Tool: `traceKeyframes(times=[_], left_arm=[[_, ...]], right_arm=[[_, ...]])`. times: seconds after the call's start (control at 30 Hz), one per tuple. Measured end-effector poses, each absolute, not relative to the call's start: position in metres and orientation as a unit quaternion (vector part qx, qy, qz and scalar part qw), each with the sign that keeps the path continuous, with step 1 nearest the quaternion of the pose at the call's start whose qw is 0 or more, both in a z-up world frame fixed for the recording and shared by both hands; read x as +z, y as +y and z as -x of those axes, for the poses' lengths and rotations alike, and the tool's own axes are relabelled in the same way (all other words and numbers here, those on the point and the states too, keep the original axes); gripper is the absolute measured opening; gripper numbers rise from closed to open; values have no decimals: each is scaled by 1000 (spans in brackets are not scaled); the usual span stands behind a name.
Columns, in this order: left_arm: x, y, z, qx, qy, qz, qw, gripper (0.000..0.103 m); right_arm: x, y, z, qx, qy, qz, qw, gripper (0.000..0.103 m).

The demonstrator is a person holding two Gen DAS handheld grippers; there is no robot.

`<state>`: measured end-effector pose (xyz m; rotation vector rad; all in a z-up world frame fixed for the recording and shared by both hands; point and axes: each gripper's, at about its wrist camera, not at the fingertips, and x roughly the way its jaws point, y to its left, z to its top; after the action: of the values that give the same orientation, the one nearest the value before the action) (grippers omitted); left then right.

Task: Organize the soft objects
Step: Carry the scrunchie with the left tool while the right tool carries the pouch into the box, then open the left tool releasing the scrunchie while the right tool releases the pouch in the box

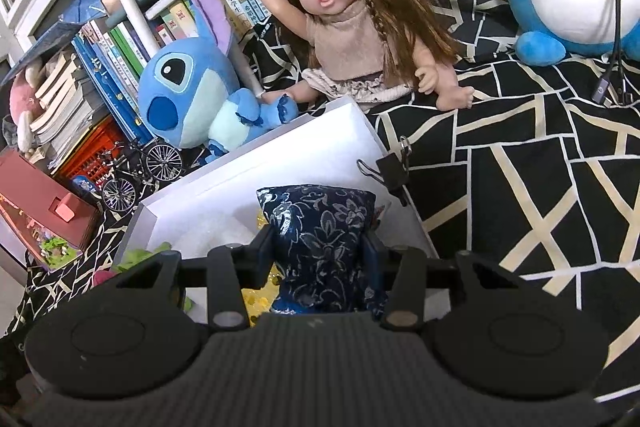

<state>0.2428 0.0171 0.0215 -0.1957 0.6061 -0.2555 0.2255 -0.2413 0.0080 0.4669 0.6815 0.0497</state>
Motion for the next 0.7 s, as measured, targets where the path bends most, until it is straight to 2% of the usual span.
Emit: traceKeyframes(times=[0.47,0.7], left_arm=[[16,13,-245,-136,314,100,934,25],[15,12,-245,-148,320,106,930,25]], right_arm=[[2,-242,-224,15,337,-222,915,49],[8,-244,-220,10,336,-211,918,58]])
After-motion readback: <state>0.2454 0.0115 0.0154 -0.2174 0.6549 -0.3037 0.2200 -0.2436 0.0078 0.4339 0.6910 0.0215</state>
